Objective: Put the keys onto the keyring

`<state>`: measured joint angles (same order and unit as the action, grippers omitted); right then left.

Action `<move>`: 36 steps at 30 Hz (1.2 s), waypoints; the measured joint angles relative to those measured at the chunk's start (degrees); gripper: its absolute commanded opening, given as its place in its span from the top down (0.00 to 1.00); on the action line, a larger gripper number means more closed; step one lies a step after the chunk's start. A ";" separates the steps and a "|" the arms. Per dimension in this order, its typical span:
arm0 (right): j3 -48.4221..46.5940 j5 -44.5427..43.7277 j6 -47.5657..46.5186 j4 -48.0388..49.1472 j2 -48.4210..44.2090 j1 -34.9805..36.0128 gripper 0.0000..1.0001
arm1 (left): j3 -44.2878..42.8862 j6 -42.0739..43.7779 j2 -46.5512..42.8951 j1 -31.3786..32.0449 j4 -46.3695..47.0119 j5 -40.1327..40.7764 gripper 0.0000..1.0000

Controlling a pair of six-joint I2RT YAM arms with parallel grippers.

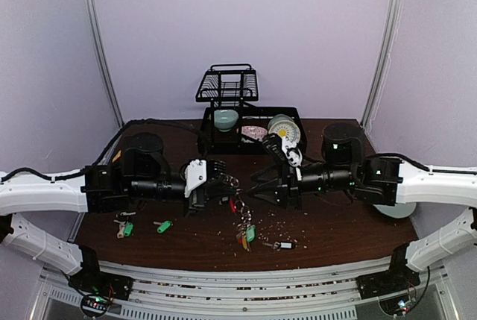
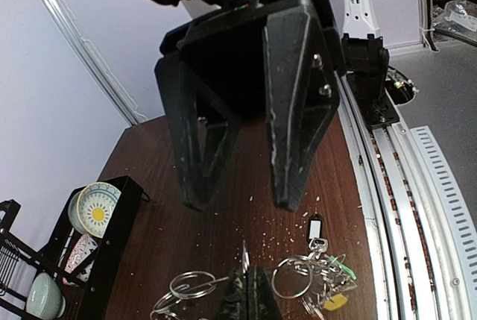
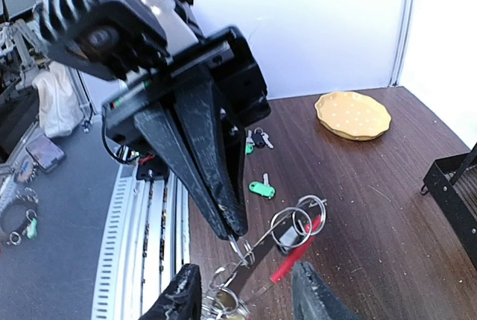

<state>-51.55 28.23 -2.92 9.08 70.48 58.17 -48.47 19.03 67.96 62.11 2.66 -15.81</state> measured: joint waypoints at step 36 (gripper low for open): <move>-3.72 0.68 -13.57 -2.19 6.19 0.48 0.83 | -0.02 0.59 -0.04 0.00 -0.83 -0.04 1.00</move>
<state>-55.27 28.91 -16.49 6.90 76.66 58.65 -48.49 19.62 67.92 62.11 1.83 -15.86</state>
